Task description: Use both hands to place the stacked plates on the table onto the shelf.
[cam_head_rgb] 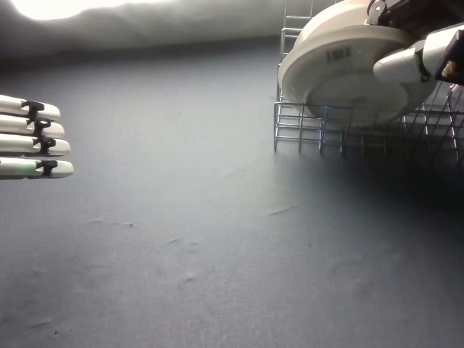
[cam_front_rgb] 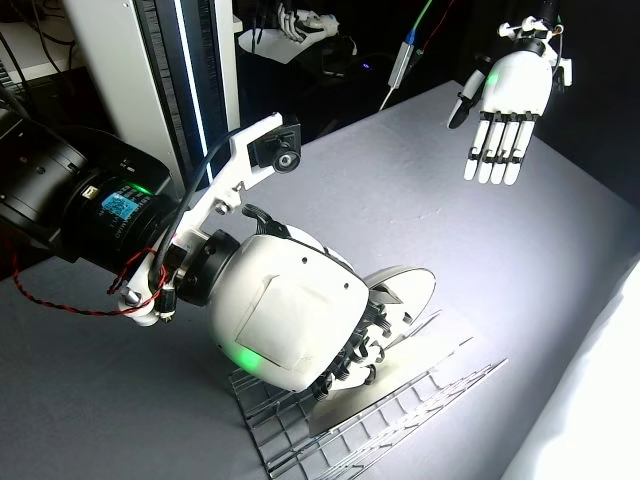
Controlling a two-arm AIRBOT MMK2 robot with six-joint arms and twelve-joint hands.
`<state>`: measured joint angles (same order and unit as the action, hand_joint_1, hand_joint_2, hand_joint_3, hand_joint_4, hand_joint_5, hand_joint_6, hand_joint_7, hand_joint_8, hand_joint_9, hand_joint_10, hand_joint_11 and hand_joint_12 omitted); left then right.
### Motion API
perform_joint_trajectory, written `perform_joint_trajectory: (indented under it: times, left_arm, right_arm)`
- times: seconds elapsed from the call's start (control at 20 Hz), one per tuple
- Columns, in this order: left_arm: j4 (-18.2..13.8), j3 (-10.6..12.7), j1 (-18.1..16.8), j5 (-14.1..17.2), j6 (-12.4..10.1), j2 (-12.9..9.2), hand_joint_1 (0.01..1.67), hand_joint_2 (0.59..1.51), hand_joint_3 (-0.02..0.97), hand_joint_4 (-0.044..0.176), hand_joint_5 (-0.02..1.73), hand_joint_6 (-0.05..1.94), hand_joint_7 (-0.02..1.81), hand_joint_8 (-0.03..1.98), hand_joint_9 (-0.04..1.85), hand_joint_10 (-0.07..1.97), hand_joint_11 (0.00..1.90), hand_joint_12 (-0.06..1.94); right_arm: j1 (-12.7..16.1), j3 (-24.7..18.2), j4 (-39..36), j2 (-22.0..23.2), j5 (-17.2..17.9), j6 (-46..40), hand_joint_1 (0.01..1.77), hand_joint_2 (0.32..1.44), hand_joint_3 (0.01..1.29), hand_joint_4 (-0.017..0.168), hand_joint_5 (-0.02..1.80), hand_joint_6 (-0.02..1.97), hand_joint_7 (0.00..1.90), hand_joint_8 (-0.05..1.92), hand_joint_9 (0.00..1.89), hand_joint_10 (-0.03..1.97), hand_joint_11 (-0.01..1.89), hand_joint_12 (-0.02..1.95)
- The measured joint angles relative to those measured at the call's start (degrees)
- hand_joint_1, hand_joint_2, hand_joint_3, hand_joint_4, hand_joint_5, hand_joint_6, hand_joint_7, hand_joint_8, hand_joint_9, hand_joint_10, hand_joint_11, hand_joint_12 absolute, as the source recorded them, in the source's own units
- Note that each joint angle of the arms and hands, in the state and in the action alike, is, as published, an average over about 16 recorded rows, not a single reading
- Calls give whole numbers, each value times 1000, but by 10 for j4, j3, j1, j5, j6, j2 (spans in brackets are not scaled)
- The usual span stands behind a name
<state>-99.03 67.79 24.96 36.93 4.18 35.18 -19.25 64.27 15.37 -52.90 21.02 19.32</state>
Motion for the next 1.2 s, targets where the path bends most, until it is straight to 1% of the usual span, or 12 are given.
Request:
perform_joint_trajectory:
  times: [0.15,0.35,0.45,0.55,0.6,0.7,0.9,1.2]
  left_arm:
    - [0,0,0,0,0,0,20,1168,6,1,12,1,14,5,18,9,13,14]
    - [0,0,1,1,-1,1,20,1168,5,1,12,1,14,5,17,9,13,14]
    - [0,0,2,1,-2,1,20,1168,5,1,12,1,14,5,17,9,13,14]
    - [0,0,3,1,-4,1,20,1167,5,1,12,1,14,6,17,9,13,14]
    - [0,0,4,2,-4,1,20,1167,5,1,12,1,14,6,17,9,13,14]
    - [0,0,6,2,-6,1,20,1168,5,1,12,1,14,6,17,9,13,14]
    - [-1,-2,9,5,-12,1,20,1169,6,1,12,1,15,5,16,9,13,14]
    - [-1,-5,12,9,-21,2,19,1171,7,1,13,1,16,5,16,9,13,13]
  right_arm:
    - [1,0,-5,1,3,0,1271,1040,12,-6,866,617,981,498,875,452,578,1204]
    - [11,-1,-23,1,8,1,1210,1058,12,-4,808,383,898,311,840,171,453,1212]
    - [16,-2,-46,1,11,1,1182,1065,12,-4,775,268,854,202,807,90,379,1208]
    - [22,-5,-77,1,15,1,1153,1068,13,-4,733,148,801,85,756,63,300,1200]
    - [24,-7,-96,1,18,1,1139,1065,13,-5,710,88,773,41,727,52,263,1190]
    - [30,-12,-141,1,25,1,1114,1058,13,-4,662,20,720,15,668,30,198,1167]
    - [38,-26,-255,0,43,1,1073,1043,13,-3,553,15,596,19,544,16,100,1083]
    - [33,-48,-454,-1,80,3,1009,1009,13,0,407,12,432,19,377,12,22,929]
